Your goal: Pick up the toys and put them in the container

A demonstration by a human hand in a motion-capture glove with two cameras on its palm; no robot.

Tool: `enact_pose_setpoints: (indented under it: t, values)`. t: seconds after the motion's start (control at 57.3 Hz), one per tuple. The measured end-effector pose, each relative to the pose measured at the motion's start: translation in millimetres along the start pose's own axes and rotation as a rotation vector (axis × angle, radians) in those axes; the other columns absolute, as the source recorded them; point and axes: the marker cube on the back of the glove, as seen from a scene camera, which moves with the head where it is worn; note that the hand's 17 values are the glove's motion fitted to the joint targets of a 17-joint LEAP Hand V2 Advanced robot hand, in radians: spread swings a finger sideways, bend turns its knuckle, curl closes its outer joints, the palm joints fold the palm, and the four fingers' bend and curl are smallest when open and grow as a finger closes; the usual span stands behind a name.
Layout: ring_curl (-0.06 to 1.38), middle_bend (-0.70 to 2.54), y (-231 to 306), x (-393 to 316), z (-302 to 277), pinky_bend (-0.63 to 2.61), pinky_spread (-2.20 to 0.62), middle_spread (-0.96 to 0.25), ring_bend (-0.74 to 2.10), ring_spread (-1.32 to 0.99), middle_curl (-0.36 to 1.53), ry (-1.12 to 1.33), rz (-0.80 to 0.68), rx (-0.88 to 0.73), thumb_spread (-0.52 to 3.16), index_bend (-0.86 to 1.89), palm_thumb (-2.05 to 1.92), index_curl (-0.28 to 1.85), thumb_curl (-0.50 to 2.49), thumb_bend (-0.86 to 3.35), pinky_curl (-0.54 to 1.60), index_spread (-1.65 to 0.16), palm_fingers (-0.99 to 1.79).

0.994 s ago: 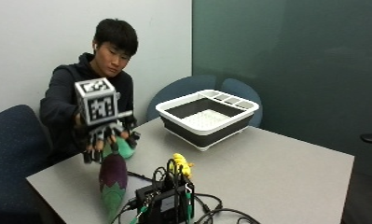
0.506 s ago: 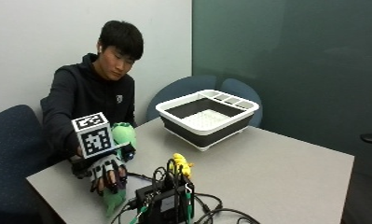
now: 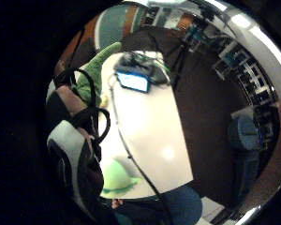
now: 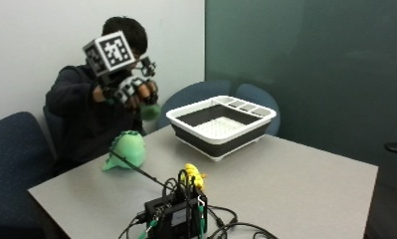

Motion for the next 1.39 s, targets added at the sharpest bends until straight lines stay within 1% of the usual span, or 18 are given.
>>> enact_pose_setpoints:
  t: [0.105,0.209,0.401,0.471,0.541,0.61,0.628,0.645,0.68,0.697,0.715,0.732,0.854,0.994,1.046,1.116,1.203,1.395]
  values:
    - [0.47,0.64,-5,-74,-32,0.98,-0.4,-0.19,1.06,-0.35,0.3,-0.072,-0.167,0.117,0.37,0.64,0.77,0.65,0.85,0.33,0.4,-0.31,1.0]
    - [0.48,0.65,-5,-146,-37,0.98,-0.4,-0.2,1.06,-0.35,0.32,-0.133,-0.33,0.142,0.27,0.63,0.76,0.69,0.9,0.34,0.42,-0.32,0.99]
    - [0.51,0.65,1,-238,5,0.99,-0.4,-0.21,1.07,-0.35,0.36,-0.209,-0.471,0.038,0.13,0.61,0.73,0.76,0.97,0.34,0.43,-0.33,0.97]
    - [0.51,0.64,7,-264,29,1.01,-0.4,-0.21,1.07,-0.35,0.37,-0.219,-0.488,-0.011,0.09,0.59,0.72,0.79,0.99,0.34,0.44,-0.33,0.95]
    - [0.52,0.62,10,-280,53,1.02,-0.4,-0.21,1.08,-0.36,0.38,-0.225,-0.477,-0.118,0.08,0.55,0.7,0.81,1.0,0.33,0.45,-0.34,0.9]
    - [0.54,0.47,11,-280,67,1.09,-0.38,-0.19,1.07,-0.34,0.36,-0.219,-0.499,-0.27,0.16,0.43,0.66,0.82,1.0,0.29,0.47,-0.34,0.62]
    - [0.54,0.44,13,-279,69,1.14,-0.37,-0.18,1.07,-0.32,0.35,-0.217,-0.505,-0.309,0.22,0.33,0.65,0.8,1.0,0.28,0.48,-0.34,0.51]
    - [0.53,0.29,14,-279,70,1.21,-0.34,-0.14,1.04,-0.29,0.31,-0.216,-0.509,-0.342,0.33,0.29,0.61,0.79,1.01,0.29,0.51,-0.33,0.28]
    - [0.54,0.23,14,-274,69,1.25,-0.25,-0.09,0.92,-0.2,0.32,-0.218,-0.511,-0.373,0.49,0.19,0.5,0.78,0.97,0.23,0.55,-0.32,-0.19]
    - [0.52,0.22,13,-270,67,1.25,-0.23,-0.07,0.89,-0.18,0.31,-0.219,-0.511,-0.373,0.54,0.16,0.49,0.75,0.95,0.22,0.54,-0.32,-0.17]
    - [0.46,0.22,12,-265,63,1.24,-0.19,-0.05,0.73,-0.15,0.31,-0.221,-0.511,-0.367,0.61,0.08,0.4,0.7,0.91,0.16,0.52,-0.32,-0.36]
    - [0.43,0.21,12,-260,59,1.22,-0.17,-0.04,0.65,-0.13,0.3,-0.225,-0.51,-0.359,0.67,0.04,0.37,0.65,0.89,0.14,0.5,-0.32,-0.39]
    - [0.31,0.14,14,-207,20,1.13,-0.05,0.02,0.42,-0.03,0.28,-0.178,-0.51,-0.298,0.95,0.08,0.23,0.5,0.74,0.03,0.43,-0.29,-0.31]
    - [0.28,0.16,46,-132,-10,1.03,0.01,0.03,0.35,0.01,0.28,-0.087,-0.587,-0.312,1.13,0.09,0.19,0.42,0.63,-0.01,0.38,-0.28,-0.22]
    - [0.28,0.16,48,-97,-11,1.0,0.03,0.03,0.33,0.02,0.28,-0.061,-0.573,-0.315,1.17,0.1,0.19,0.4,0.59,-0.01,0.37,-0.28,-0.21]
    - [0.28,0.16,53,-64,-2,0.96,0.04,0.02,0.31,0.03,0.28,-0.075,-0.538,-0.34,1.2,0.12,0.19,0.38,0.56,-0.01,0.35,-0.28,-0.18]
    - [0.28,0.16,71,-33,20,0.91,0.05,0.01,0.29,0.03,0.28,-0.07,-0.576,-0.397,1.24,0.14,0.2,0.36,0.52,-0.01,0.34,-0.29,-0.15]
    - [0.27,0.15,119,15,88,0.79,0.05,-0.03,0.2,0.01,0.28,0.14,-0.657,-0.582,1.29,0.16,0.21,0.35,0.45,-0.01,0.3,-0.3,-0.16]
